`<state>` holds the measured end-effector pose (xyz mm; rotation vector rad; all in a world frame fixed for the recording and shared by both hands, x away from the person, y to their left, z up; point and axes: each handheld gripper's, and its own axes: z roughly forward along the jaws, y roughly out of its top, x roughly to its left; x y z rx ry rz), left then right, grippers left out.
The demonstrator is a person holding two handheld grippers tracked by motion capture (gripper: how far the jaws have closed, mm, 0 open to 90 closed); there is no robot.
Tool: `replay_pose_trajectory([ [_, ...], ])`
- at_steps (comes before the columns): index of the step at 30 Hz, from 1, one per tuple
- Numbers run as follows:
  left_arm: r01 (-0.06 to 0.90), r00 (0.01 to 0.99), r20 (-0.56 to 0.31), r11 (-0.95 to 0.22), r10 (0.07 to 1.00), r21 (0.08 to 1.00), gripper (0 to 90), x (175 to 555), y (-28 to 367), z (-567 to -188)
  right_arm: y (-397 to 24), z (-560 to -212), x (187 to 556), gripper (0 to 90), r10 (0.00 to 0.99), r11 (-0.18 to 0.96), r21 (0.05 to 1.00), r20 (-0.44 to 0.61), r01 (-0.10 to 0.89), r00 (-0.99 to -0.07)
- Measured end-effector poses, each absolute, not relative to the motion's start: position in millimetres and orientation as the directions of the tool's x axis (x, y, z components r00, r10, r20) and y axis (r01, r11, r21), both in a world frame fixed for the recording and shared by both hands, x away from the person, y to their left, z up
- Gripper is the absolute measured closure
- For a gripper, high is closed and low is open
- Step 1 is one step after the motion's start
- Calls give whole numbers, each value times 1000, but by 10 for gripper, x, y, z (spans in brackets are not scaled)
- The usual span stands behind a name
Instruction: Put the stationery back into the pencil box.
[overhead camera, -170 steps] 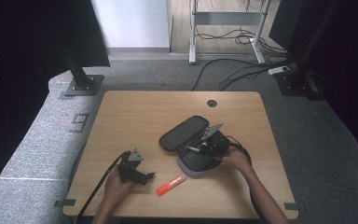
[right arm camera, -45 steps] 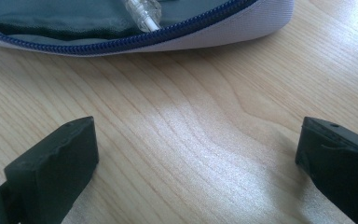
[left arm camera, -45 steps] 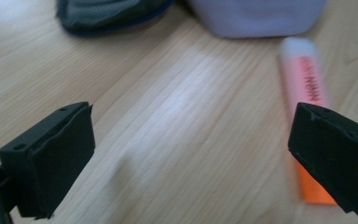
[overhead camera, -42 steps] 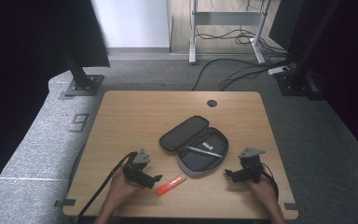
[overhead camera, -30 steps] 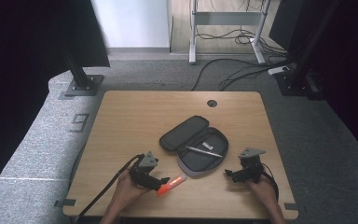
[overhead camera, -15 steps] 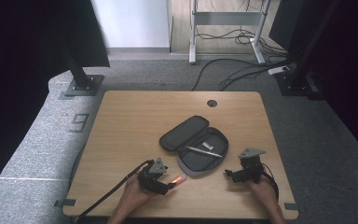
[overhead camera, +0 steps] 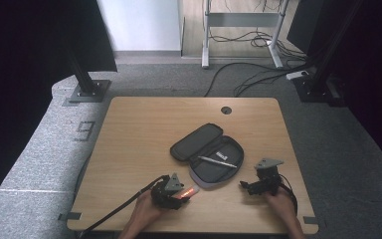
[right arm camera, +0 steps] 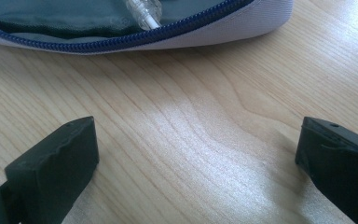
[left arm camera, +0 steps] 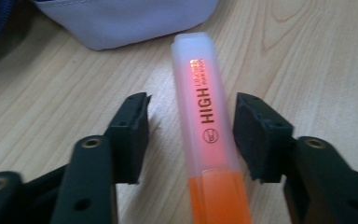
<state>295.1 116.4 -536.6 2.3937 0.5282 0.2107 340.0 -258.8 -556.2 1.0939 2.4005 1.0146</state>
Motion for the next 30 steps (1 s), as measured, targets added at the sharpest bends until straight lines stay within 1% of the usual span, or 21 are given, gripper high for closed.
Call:
replay_pose_trajectory([
  [2, 325, 909, -16, -686, 416, 650, 534, 2955, 1167, -5370, -2588, -5562, 3400, 0, 752, 456, 715, 8, 530, -659],
  [4, 323, 910, -16, -686, 414, 652, 591, 2948, 1165, -5369, -2588, -5562, 3400, 0, 752, 456, 715, 8, 530, -659],
  [5, 319, 912, -12, -690, 410, 650, 634, 2943, 1165, -5366, -2588, -5562, 3400, 0, 752, 456, 715, 8, 530, -659],
  [7, 317, 912, -12, -686, 410, 654, 659, 2931, 1160, -5369, -2588, -5562, 3400, 0, 752, 456, 715, 8, 530, -659],
  [16, 314, 909, 10, -701, 416, 641, 667, 2915, 1170, -5345, -2589, -5563, 3398, 0, 752, 456, 715, 8, 529, -659],
  [21, 335, 904, -13, -690, 427, 641, 667, 2910, 1206, -5284, -2590, -5562, 3397, 0, 752, 456, 715, 7, 529, -659],
  [30, 331, 905, -26, -663, 425, 671, 667, 2894, 1285, -5130, -2590, -5563, 3397, 0, 752, 456, 715, 7, 529, -659],
])
